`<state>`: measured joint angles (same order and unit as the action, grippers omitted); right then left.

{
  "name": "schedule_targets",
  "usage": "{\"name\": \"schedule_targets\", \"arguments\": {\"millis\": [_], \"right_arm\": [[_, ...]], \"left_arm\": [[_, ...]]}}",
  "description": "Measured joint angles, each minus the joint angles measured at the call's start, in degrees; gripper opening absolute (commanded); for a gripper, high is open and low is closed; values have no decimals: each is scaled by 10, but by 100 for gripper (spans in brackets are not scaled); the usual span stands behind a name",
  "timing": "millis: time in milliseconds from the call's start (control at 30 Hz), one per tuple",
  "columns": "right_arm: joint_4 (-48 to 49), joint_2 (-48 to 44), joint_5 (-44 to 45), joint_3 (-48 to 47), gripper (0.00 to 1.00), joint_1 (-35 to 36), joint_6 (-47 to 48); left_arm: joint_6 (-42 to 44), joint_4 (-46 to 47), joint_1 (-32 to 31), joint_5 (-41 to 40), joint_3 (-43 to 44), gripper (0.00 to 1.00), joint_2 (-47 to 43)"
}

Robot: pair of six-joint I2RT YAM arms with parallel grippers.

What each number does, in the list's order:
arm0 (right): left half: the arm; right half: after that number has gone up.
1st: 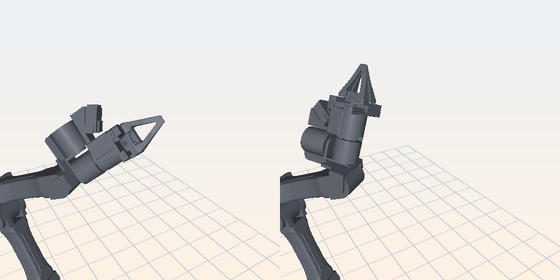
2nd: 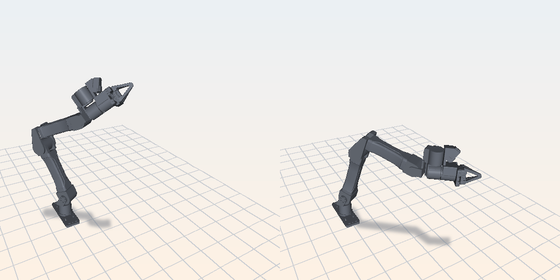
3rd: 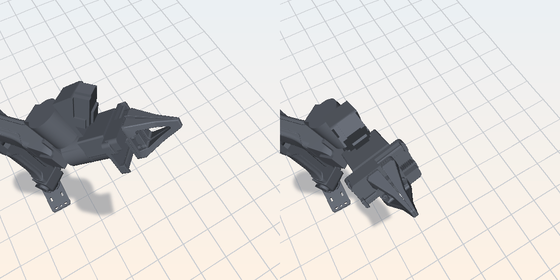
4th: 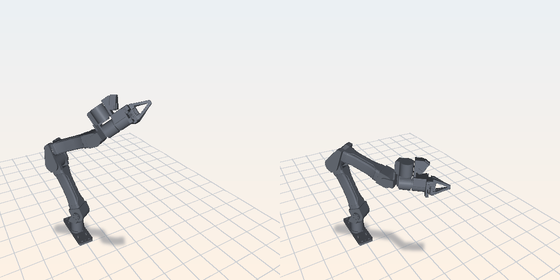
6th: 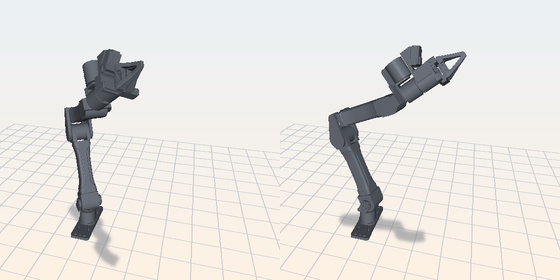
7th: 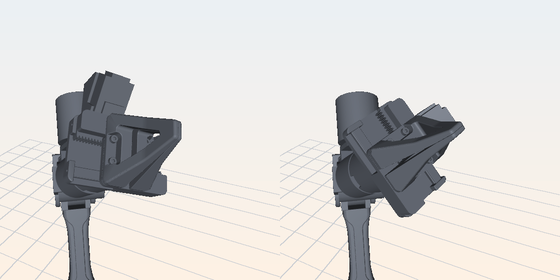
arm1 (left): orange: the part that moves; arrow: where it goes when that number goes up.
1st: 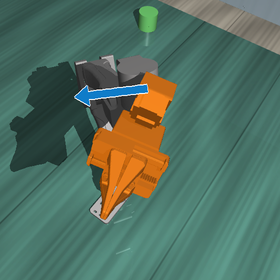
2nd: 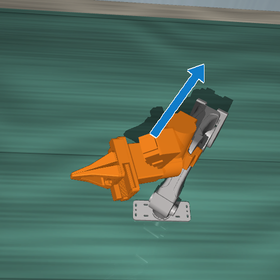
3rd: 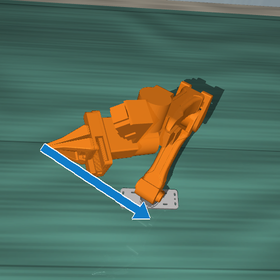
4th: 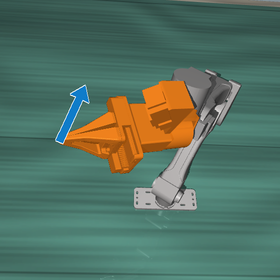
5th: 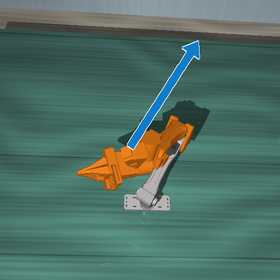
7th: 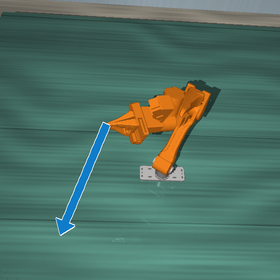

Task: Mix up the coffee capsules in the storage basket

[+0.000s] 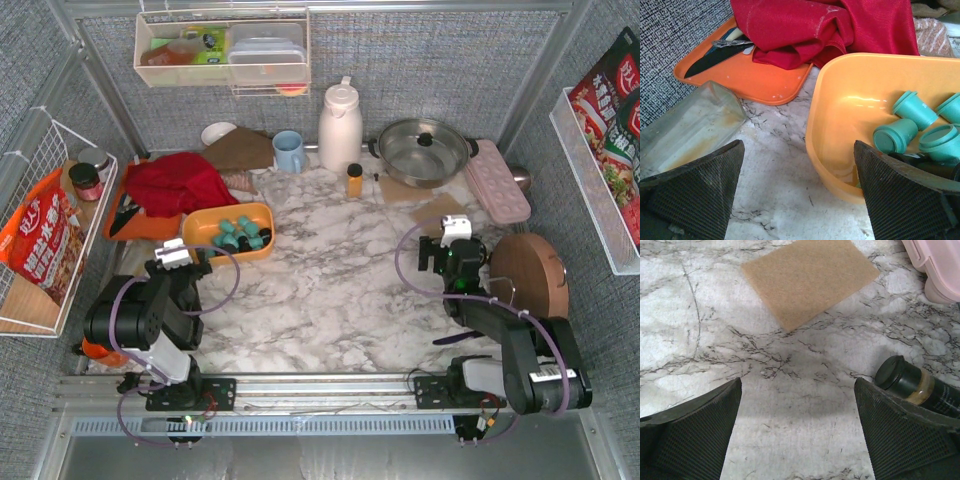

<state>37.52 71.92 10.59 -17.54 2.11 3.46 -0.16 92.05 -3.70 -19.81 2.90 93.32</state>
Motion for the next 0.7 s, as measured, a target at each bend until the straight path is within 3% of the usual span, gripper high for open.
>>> {"name": "schedule_targets", "arguments": {"millis": [300,467,700], "right_arm": [[19,-26,-34,26,99,-6,3],[9,26,-82,-21,99,-7,3],[69,133,-128,-36,99,-9,-6]], "left_arm": [[2,2,0,1,1,99,2],[4,2,-3,-2,3,99,3],[5,2,-3,-7,3,99,3]]}}
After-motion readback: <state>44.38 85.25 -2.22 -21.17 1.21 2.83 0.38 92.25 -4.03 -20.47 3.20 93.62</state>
